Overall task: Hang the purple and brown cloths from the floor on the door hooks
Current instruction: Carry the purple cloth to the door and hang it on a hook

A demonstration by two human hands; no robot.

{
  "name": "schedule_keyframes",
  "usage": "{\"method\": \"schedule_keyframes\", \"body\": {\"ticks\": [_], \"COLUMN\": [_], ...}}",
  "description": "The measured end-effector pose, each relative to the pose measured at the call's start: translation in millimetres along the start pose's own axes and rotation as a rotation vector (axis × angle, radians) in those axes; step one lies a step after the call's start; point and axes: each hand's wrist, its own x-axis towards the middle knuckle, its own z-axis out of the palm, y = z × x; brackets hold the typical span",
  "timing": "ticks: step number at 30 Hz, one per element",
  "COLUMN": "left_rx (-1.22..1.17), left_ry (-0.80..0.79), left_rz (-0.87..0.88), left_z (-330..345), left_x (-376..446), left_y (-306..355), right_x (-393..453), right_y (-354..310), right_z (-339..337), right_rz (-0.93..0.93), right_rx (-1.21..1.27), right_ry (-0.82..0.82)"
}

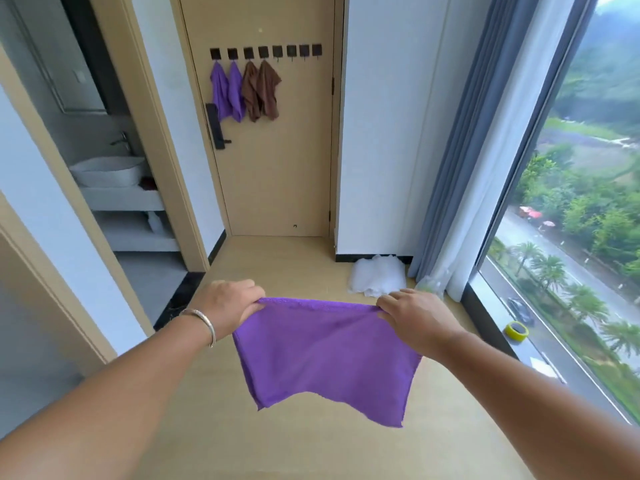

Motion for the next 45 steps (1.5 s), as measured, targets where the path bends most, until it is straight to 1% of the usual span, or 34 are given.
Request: {"method": "schedule_keyframes", "body": {"ticks": [4,7,9,11,13,15,19,23,27,29,31,33,37,45], "left_rx": [0.039,0.069,0.156,0.184,0.201,0.244,0.217,0.125,-0.005,-0.045,-0.033,0.022,0.108,0.14], "left_ry": [0.052,0.144,0.197,0.218,0.211,0.185,0.139,0.187,0.295,0.287,0.269,0.273,0.316,0.33], "left_rz": [-0.077,-0.141,-0.21,-0.31,-0.389,-0.453,-0.55,-0.524,-0.384,-0.315,-0.285,-0.297,-0.319,-0.386], "left_z": [-67,-116,-146,-173,-195,-214,-238,-241,-243,-246,-248,-249,-247,-232], "left_x": [15,26,32,36,41,46,55,61,60,60,60,63,72,91], "left_y": [-14,-18,-18,-16,-14,-10,-3,-5,-9,-8,-5,2,18,32], "right_x": [26,43,53,60,68,76,86,84,79,78,78,76,76,88], "right_y": [0,3,5,3,0,-6,-12,-4,14,22,24,26,28,28], "right_z": [-63,-111,-142,-169,-192,-210,-231,-234,-237,-238,-240,-240,-235,-226], "right_rz": [0.033,0.083,0.105,0.112,0.136,0.196,0.325,0.357,0.335,0.309,0.291,0.283,0.257,0.244], "right_rx": [-0.016,-0.029,-0.053,-0.078,-0.107,-0.126,-0.156,-0.153,-0.062,-0.005,0.046,0.076,0.05,-0.049], "right_ry": [0.122,0.211,0.246,0.28,0.292,0.271,0.233,0.248,0.27,0.284,0.298,0.312,0.353,0.353]}}
